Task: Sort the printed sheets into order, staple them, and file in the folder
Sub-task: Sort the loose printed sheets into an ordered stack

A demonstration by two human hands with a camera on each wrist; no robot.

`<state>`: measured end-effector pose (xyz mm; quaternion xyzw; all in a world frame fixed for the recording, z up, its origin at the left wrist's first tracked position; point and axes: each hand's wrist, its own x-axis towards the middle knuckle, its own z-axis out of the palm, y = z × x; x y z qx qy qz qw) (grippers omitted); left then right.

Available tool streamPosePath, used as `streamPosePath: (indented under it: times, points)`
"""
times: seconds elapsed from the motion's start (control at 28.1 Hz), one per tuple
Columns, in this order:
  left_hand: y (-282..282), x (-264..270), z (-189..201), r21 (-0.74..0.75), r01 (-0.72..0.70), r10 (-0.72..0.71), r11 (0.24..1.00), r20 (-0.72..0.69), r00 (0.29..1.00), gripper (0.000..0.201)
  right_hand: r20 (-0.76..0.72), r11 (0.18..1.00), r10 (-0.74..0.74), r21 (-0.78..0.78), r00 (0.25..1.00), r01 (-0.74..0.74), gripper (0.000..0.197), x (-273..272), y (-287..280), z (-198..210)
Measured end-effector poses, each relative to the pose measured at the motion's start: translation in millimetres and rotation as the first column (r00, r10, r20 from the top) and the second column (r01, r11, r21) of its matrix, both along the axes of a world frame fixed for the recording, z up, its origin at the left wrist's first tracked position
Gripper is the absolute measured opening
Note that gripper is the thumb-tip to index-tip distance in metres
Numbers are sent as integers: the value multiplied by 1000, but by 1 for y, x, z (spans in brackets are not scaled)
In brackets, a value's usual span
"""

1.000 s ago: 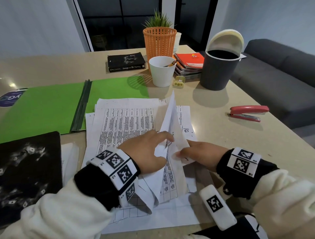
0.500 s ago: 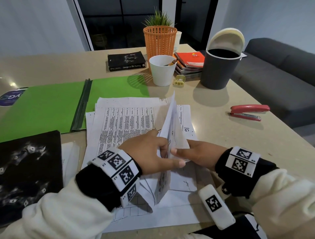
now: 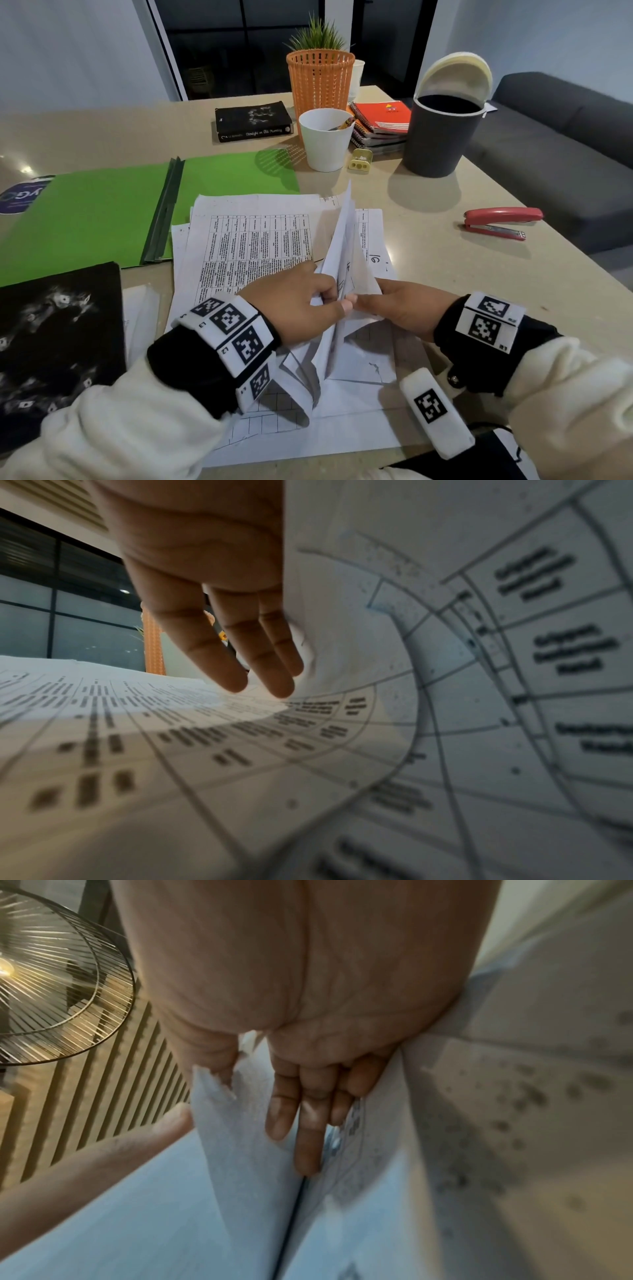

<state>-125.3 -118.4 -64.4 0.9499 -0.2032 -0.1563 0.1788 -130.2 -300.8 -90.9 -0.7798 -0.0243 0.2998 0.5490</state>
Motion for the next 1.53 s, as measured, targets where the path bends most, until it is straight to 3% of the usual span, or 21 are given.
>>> streamPosePath:
  times: [0.14,0.36,0.53,0.64,0.71,0.78,0.86,0.96,1.07,1.14,1.25,1.35,1.53]
  points:
    - [0,2,1,2,26,-26,1000,-14,1000,19,-34,999,-41,3,999,41,6,0,0,-1]
    - [4,6,2,-32,-45,43,998,-53,998,17,-29,999,-28,-34,999,27,17,2,-2,-4]
    - [1,3,0,27,-54,55,998,-33,998,51,0,999,53,-10,999,-53,37,2,-1,-5]
    - [-2,-1,1,59,-60,60,996,7,998,52,7,997,75,-35,997,-75,62,4,0,-7]
    - [-2,-2,2,67,-44,42,997,37,998,37,-32,998,62,-25,998,-63,52,3,0,-7]
    - [0,-1,4,71,-40,36,997,50,998,22,-57,999,25,-18,998,-26,26,1,0,-5]
    - [2,1,5,61,-56,53,997,35,998,20,-36,996,-69,-58,997,66,9,0,-2,-4]
    - [6,6,6,36,-98,98,995,-18,995,28,-41,958,-267,-116,963,261,37,3,-2,-9]
    - [8,9,8,23,-136,137,990,-57,989,30,-57,948,-306,-107,950,299,66,8,-3,-16]
    - [7,8,9,25,-126,127,992,-40,991,28,-53,959,-257,-137,965,248,55,6,0,-9]
    - [5,3,10,13,-51,51,999,-10,999,15,-33,981,-149,-134,988,143,17,3,1,-2]
    - [4,2,10,-34,32,-33,999,-35,999,40,-7,987,-75,-143,997,73,11,2,3,1]
    - [1,1,5,18,-11,11,1000,-18,1000,14,2,994,-44,-105,999,44,11,2,2,-3]
